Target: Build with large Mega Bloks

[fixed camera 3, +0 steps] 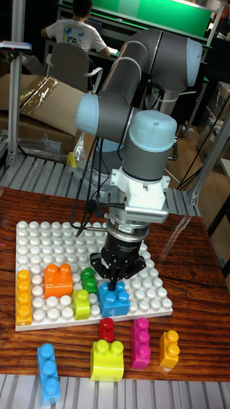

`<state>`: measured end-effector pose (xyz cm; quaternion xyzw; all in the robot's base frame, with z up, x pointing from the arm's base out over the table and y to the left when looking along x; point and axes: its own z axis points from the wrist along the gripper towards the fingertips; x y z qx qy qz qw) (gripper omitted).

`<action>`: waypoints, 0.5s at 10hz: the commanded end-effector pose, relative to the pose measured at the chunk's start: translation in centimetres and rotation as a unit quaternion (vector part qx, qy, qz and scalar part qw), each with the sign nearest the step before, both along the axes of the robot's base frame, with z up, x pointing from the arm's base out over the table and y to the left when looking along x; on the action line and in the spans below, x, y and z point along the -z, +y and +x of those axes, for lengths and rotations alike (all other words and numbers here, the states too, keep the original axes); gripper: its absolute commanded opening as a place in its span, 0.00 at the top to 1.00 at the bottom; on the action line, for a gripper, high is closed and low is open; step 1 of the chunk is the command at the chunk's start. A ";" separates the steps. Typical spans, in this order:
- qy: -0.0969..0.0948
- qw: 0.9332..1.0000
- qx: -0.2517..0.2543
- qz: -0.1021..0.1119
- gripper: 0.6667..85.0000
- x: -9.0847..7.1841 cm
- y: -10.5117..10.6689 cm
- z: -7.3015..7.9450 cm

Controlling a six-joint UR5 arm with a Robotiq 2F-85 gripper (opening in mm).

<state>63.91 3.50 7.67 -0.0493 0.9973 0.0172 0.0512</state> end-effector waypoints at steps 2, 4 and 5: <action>-0.008 1.000 0.017 -0.004 1.00 0.5 0.0 0.6; -0.014 1.000 0.015 -0.004 1.00 0.7 0.0 1.1; -0.014 1.000 0.014 -0.005 1.00 0.6 -0.1 1.1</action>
